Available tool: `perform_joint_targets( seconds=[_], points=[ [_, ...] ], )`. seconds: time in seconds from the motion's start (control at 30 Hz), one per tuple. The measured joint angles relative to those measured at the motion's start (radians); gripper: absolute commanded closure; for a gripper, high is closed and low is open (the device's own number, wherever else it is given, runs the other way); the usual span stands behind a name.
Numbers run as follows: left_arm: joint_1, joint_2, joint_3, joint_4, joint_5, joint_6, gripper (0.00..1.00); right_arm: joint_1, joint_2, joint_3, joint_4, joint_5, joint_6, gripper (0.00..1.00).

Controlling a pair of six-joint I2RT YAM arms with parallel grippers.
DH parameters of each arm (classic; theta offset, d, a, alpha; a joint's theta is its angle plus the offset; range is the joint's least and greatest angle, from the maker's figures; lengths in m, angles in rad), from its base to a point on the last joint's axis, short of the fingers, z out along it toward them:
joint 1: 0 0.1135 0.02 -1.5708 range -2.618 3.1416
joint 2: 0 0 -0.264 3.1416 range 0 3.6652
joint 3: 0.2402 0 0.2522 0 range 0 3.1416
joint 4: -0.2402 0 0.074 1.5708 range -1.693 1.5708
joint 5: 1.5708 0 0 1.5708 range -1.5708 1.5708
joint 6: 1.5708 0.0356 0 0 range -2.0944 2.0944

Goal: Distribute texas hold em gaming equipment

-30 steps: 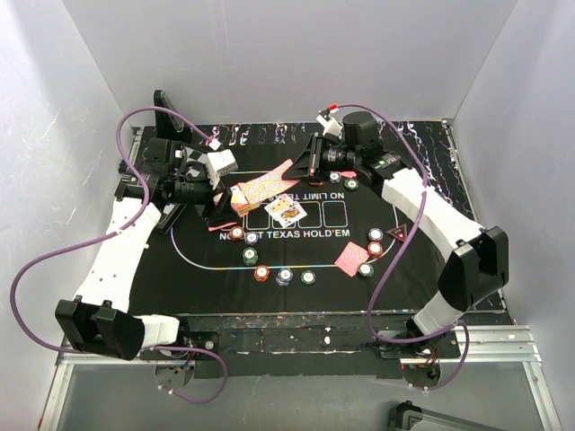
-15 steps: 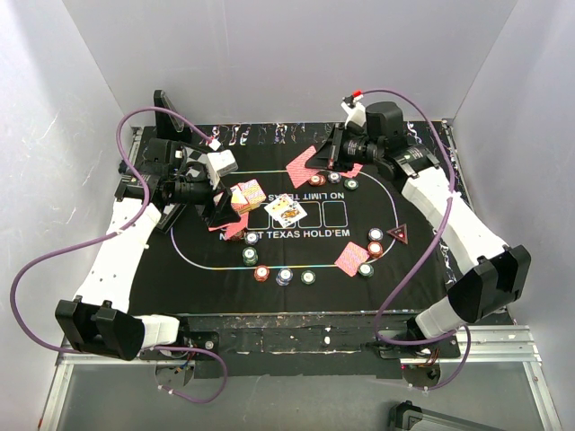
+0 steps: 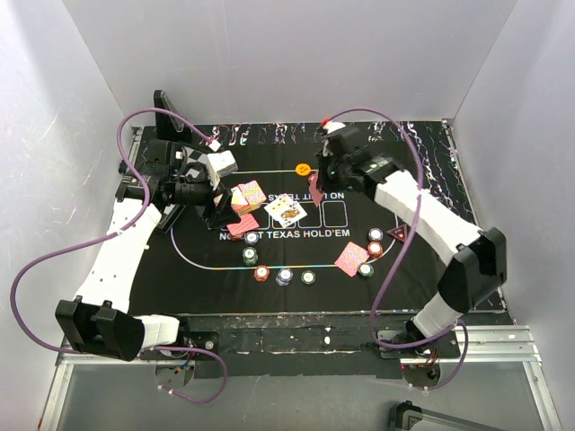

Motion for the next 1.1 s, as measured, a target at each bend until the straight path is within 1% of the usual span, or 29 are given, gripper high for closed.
perform_joint_targets(
  seconds=[0.1,0.2,0.27,0.33,0.5,0.63,0.8,0.87,1.0,1.1],
  points=[
    [0.0,-0.002,0.0,-0.004,0.0,-0.008,1.0,0.084,0.074,0.002,-0.006,0.208,-0.087,0.99],
    [0.0,-0.004,0.0,-0.008,0.0,-0.023,1.0,0.169,0.19,0.011,0.005,0.426,-0.18,0.99],
    [0.003,-0.006,0.0,-0.015,-0.001,-0.03,1.0,0.213,0.274,0.015,0.027,0.538,-0.236,0.99],
    [0.011,-0.01,0.001,-0.023,0.0,-0.032,1.0,0.246,0.343,0.011,0.06,0.616,-0.29,0.99],
    [0.068,-0.013,0.009,-0.063,0.006,-0.03,1.0,0.284,0.4,-0.042,0.175,0.712,-0.384,0.99],
    [0.105,-0.013,0.021,-0.081,0.011,-0.022,1.0,0.307,0.423,-0.072,0.271,0.722,-0.407,0.99],
    [0.113,-0.014,0.022,-0.092,0.013,-0.015,1.0,0.346,0.48,-0.088,0.32,0.703,-0.406,0.98],
    [0.114,-0.014,0.022,-0.095,0.013,-0.014,1.0,0.36,0.5,-0.099,0.335,0.692,-0.406,0.92],
    [0.114,-0.014,0.024,-0.096,0.014,-0.011,1.0,0.381,0.505,-0.121,0.35,0.686,-0.406,0.67],
    [0.114,-0.014,0.024,-0.095,0.017,-0.011,1.0,0.381,0.499,-0.125,0.364,0.689,-0.407,0.57]
  ],
)
